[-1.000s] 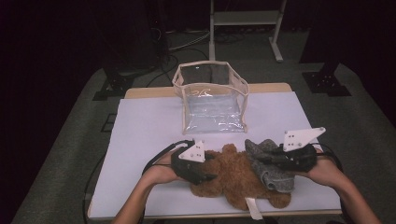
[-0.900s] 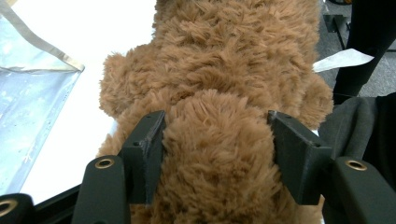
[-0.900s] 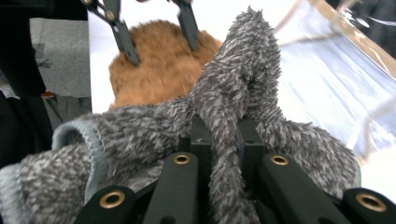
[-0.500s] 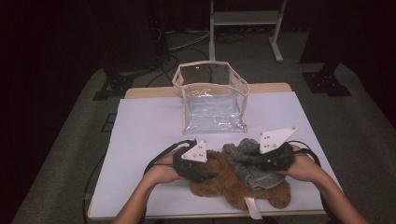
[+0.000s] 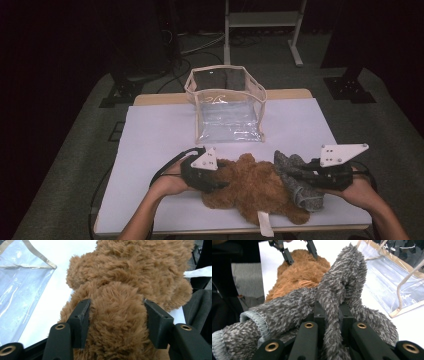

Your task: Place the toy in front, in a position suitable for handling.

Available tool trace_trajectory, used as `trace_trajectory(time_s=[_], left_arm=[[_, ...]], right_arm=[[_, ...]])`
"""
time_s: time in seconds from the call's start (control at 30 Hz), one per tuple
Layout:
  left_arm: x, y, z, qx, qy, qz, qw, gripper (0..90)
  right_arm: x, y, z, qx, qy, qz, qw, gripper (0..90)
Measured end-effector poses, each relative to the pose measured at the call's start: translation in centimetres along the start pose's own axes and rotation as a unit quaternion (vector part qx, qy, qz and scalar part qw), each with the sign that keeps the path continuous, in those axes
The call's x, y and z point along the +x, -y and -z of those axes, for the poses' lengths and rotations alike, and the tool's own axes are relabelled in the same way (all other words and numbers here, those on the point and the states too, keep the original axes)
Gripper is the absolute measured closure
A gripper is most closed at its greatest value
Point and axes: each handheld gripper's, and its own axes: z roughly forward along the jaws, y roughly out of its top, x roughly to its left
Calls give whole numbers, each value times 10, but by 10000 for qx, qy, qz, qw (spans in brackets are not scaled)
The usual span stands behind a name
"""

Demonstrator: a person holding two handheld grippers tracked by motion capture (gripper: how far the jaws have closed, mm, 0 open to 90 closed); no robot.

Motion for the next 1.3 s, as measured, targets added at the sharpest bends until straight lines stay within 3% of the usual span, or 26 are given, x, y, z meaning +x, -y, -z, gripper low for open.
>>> trace_trajectory(time_s=[0.1,0.13,0.2,0.23,0.27,0.33,0.43,0.6,0.8,0.93,1.17,1.3], left_arm=[[-4,-5,0,-18,-29,-65,10000,389],[-9,-9,0,-74,-1,-130,9999,379],[-12,-11,-1,-67,-2,-201,9998,360],[-16,-15,-4,-23,28,-334,9994,355],[-16,-15,-4,-23,28,-334,9994,351],[-20,-18,-11,220,-94,-494,9985,381],[-17,-18,-15,340,-223,-425,9983,407],[-11,-19,-20,320,-317,-311,9985,410],[-1,-19,-21,322,-425,-74,9986,412],[6,-20,-19,355,-524,46,9980,415],[7,-20,-10,375,-510,88,9980,414],[4,-16,1,289,-372,80,9989,396]], right_arm=[[0,0,-5,-50,-22,-20,10000,804],[-3,-5,-16,-117,-97,-11,9999,804],[-4,-8,-21,-151,-128,-9,9998,804],[-7,-18,-32,-200,-232,35,9995,804],[-7,-18,-32,-200,-232,35,9995,804],[-6,-34,-52,-125,-358,249,9990,804],[-5,-43,-61,0,-385,398,9985,804],[-5,-41,-48,10,-256,392,9989,804],[5,-9,-6,-135,-33,99,9999,804],[14,7,4,-141,65,5,9999,804],[8,4,-16,-176,116,-26,9998,803],[-15,-14,-38,-278,232,-111,9993,803]])
